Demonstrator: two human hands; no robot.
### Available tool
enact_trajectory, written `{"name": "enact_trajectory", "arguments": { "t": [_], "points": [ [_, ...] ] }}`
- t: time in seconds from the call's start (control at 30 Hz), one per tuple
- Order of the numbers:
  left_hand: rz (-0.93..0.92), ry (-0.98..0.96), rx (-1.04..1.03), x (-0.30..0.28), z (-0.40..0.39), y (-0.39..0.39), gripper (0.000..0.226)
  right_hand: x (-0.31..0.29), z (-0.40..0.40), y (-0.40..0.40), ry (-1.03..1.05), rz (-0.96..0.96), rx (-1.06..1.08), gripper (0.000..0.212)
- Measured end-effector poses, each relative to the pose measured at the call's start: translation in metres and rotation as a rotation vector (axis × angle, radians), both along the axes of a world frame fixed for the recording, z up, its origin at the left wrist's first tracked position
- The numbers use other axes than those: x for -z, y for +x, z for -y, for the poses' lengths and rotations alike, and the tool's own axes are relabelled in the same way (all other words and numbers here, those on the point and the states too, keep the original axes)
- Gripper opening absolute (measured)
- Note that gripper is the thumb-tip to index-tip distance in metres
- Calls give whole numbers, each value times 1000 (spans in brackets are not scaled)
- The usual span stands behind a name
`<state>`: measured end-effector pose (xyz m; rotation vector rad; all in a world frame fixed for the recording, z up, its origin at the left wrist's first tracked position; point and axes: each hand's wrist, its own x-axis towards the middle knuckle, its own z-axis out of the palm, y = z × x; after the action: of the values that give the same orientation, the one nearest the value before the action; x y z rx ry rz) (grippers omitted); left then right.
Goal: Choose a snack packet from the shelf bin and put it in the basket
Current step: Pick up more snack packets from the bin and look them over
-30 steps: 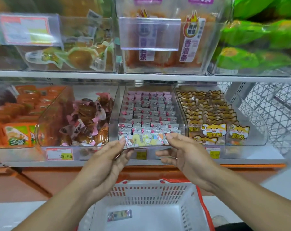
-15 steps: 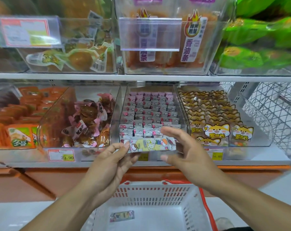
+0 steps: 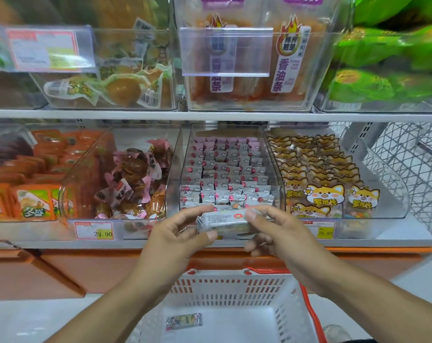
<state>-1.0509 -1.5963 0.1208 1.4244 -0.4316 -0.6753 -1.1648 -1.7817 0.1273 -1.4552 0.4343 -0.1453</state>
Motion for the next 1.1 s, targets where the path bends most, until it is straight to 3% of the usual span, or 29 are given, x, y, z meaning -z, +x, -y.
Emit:
{"name": "enact_trajectory", "arguments": {
  "t": [0.13,0.3,0.47,0.6,0.73,0.83,0.93,1.1],
  "points": [
    [-143,-20,-55,-2,1,1,45,-4,2,-1,23,-1,-14,42],
    [-316,15,-100,-3,4,1,39,-4,9,-4,-261,51,-46,69],
    [-308,120,-97,-3,6,-1,52,-4,6,-4,-303,54,30,38],
    [-255,43,-109,0,8,0,44,-3,7,-2,-188,43,108,40],
    [-207,-25,-125,-1,7,2,40,-4,8,2,-12,62,158,10],
    [-240,-78,-178,-2,10,2,42,-3,10,5,174,80,184,18],
    [-199,-97,-218,-5,13,4,42,-3,11,9,210,109,227,20],
    [78,25,-249,-10,17,6,42,-10,11,28,229,195,330,11]
  ]
}}
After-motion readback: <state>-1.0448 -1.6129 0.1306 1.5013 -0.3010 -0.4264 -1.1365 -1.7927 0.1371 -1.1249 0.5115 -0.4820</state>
